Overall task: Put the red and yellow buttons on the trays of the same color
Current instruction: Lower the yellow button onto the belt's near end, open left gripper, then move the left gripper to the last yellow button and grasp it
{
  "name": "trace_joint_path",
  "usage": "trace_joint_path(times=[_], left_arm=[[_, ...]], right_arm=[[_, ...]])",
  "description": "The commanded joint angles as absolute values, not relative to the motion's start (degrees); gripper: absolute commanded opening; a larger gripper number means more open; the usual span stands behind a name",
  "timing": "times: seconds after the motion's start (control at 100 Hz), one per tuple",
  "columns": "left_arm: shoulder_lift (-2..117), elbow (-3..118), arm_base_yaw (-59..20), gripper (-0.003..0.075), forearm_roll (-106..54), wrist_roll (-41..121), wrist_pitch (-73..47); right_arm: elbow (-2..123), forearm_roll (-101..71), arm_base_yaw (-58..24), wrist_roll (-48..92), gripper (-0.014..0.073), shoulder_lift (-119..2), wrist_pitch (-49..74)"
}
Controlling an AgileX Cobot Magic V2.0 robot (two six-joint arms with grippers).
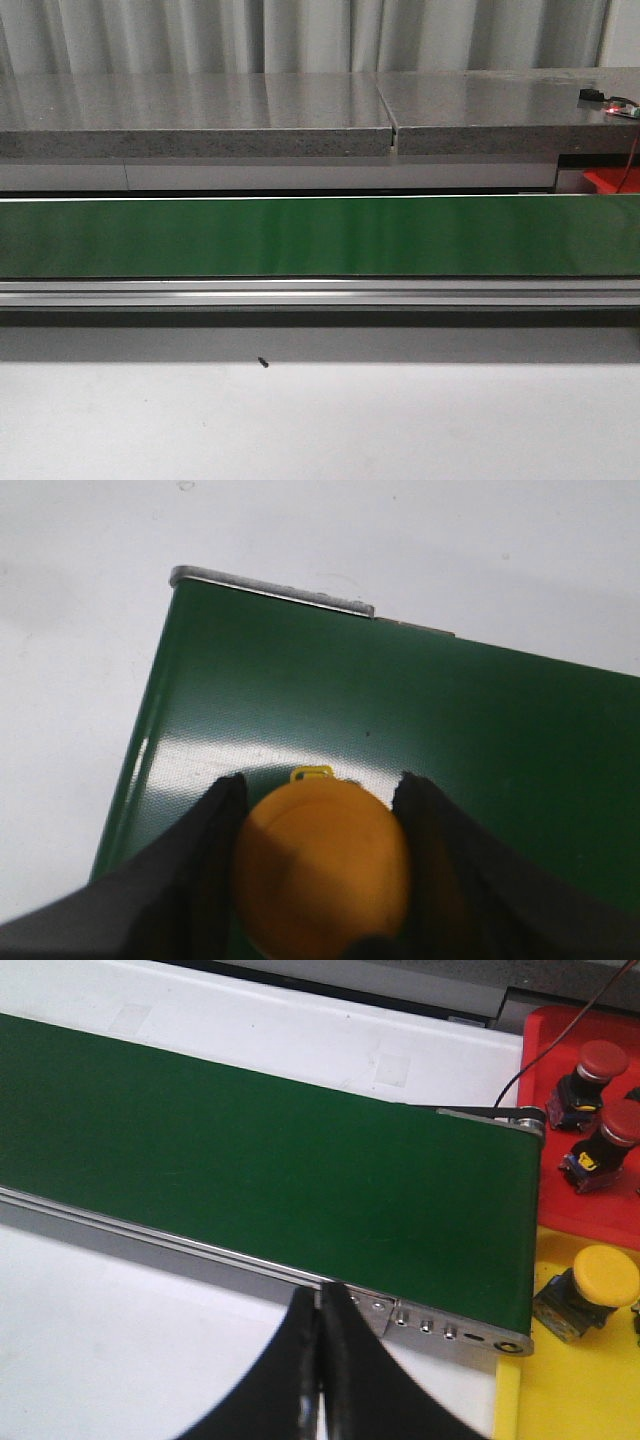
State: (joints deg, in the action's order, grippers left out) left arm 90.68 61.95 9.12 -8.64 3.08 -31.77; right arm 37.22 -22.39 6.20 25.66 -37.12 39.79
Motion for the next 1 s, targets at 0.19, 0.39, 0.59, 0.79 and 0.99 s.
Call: trace_joint_path(times=[0.19, 0.39, 0.59, 0.79, 0.99], left_arm=[[87.88, 64.90, 8.85, 0.0583, -10.16, 2.78, -30.12], [87.88, 67.87, 8.85, 0.0582, -11.12, 2.78, -31.83], [87.88, 70.99, 9.71, 0.0582, -11.12, 2.23, -31.70], [88.16, 74.35, 15.48, 0.0582, -11.12, 0.54, -32.06], [88.62, 75.07, 24.01, 0.0582, -10.91, 0.00, -29.65]], right_arm=[[38.69, -22.89, 6.09, 25.94, -0.0069, -36.94, 36.69], [38.69, -22.89, 6.09, 25.94, -0.0069, -36.94, 36.69], [38.69, -22.89, 6.09, 25.94, -0.0069, -36.94, 36.69], [38.69, -22.89, 6.09, 25.94, -0.0069, -36.94, 36.69], [38.69, -22.89, 6.09, 25.94, -0.0069, -36.94, 36.69]])
